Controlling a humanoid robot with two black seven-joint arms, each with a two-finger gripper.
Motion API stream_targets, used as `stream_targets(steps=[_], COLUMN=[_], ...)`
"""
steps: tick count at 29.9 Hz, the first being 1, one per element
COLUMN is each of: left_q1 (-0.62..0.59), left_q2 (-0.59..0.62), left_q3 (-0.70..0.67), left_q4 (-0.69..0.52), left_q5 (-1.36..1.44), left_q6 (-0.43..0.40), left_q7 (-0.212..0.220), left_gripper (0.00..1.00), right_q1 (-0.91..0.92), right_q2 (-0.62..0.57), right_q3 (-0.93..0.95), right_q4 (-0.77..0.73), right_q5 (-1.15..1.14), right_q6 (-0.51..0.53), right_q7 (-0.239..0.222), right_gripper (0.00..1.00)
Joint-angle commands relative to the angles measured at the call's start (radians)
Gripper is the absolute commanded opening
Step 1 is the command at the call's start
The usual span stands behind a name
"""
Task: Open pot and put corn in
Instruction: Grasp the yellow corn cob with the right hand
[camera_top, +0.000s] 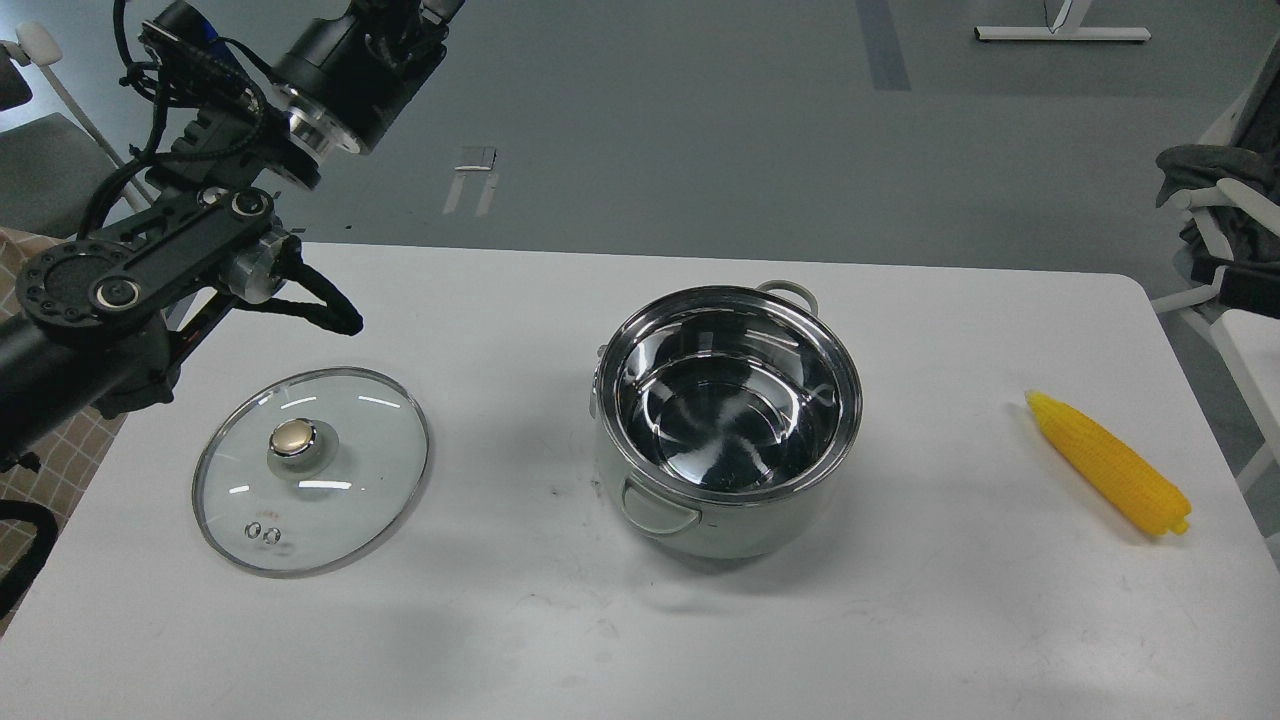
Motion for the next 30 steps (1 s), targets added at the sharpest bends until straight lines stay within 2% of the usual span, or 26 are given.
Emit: stream_targets(steps=[1, 10, 17, 22, 26, 30], left_q1=[0.012, 0.017, 0.027, 0.036, 0.043, 0.044], left_q2=[-0.004, -0.013, -0.013, -0.013, -0.013, -0.013], left_q3=[0.0, 0.0, 0.0, -0.001, -0.001, -0.003], left_q4=[-0.007, -0.01, -0.011, -0.017, -0.019, -0.019], left_q5=[0.024, 0.032, 0.032, 0.032, 0.033, 0.045], left_q6=[0.0, 0.0, 0.0, 0.0, 0.0, 0.0], left_q7=[0.0, 0.0, 0.0, 0.0, 0.0, 0.0], left_gripper=[0.95, 0.95, 0.95, 0.95, 0.95, 0.95], right_q1=[-0.108, -0.207, -0.237, -0.246, -0.248, -0.245], right_q2=[0.003, 0.09, 0.193, 0.227, 0.264, 0.301], right_q3=[-0.005, -0.005, -0.008, -0.017, -0.025, -0.025], right_q4=[0.006, -0.025, -0.132, -0.157, -0.198, -0.232], right_q5=[-0.076, -0.159, -0.265, -0.289, -0.337, -0.36], right_q6=[-0.088, -0.116, -0.184, -0.194, -0.202, -0.202], right_q7=[0.0, 0.0, 0.0, 0.0, 0.0, 0.0], right_gripper=[1.0, 1.0, 1.0, 0.95, 0.86, 0.65])
